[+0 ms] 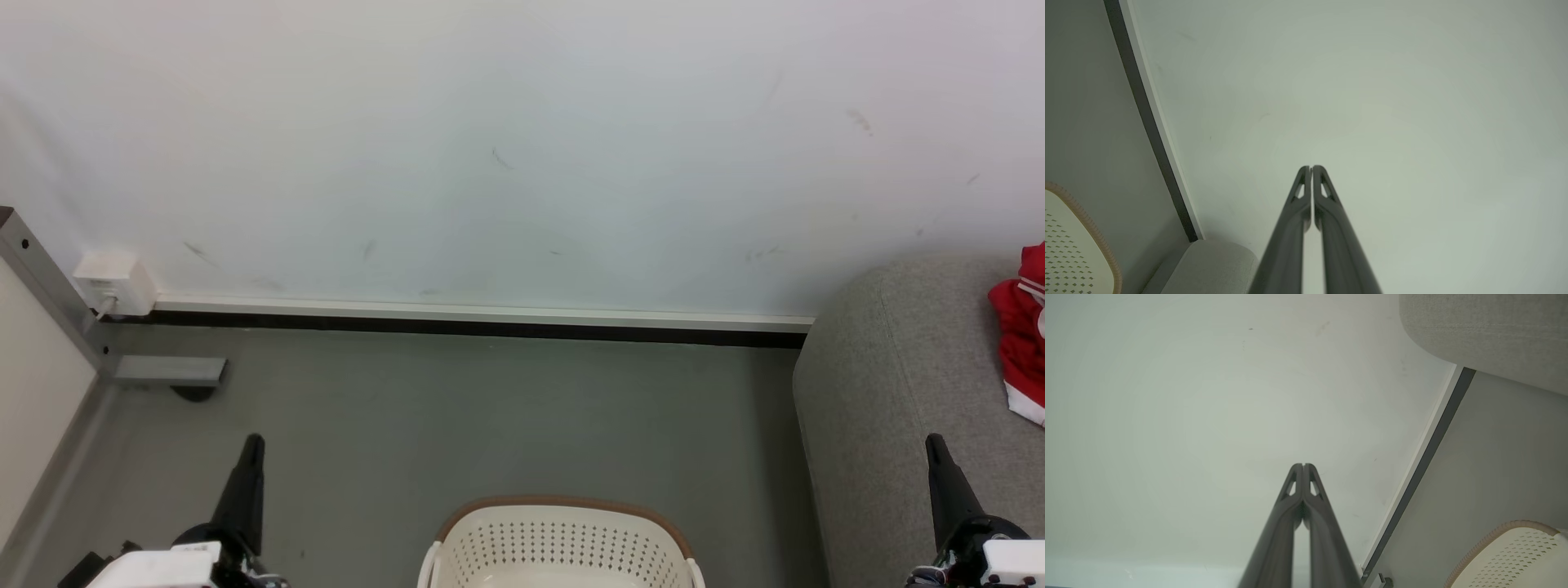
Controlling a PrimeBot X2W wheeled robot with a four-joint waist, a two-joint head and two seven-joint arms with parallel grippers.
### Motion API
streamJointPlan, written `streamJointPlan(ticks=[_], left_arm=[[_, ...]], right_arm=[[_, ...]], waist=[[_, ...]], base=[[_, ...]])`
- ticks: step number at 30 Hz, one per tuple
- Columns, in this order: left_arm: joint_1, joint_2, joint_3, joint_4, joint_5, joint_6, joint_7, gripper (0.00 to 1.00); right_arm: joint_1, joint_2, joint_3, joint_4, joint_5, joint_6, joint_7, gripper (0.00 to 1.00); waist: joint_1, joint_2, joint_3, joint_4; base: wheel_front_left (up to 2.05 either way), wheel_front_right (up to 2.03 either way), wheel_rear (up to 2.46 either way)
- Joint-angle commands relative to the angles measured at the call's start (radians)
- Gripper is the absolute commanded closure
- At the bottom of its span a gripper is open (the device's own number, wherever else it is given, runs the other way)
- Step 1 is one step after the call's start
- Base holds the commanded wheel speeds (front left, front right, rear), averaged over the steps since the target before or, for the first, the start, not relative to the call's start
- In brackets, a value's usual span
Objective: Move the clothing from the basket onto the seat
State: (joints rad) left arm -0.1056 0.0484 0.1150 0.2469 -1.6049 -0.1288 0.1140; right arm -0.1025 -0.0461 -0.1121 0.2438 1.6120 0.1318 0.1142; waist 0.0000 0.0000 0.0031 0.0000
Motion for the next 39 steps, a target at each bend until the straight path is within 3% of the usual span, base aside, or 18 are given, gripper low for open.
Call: streamJointPlan(ticks=[1, 39], left_arm=[[-0.007, 0.003, 0.002, -0.004, -0.015, -0.005, 0.004, 1.00], [-0.007, 0.003, 0.002, -0.004, -0.015, -0.005, 0.004, 1.00]], right_arm=[[-0.014, -0.008, -0.004, 0.002, 0.002, -0.002, 0.003, 1.00], [-0.014, -0.008, -0.003, 0.002, 0.002, -0.002, 0.003, 1.00]], waist=[[0.0000, 0.0000, 0.000, 0.000], [0.0000, 0.0000, 0.000, 0.000]], base=[[0.00, 0.00, 0.00], [0.00, 0.00, 0.00]])
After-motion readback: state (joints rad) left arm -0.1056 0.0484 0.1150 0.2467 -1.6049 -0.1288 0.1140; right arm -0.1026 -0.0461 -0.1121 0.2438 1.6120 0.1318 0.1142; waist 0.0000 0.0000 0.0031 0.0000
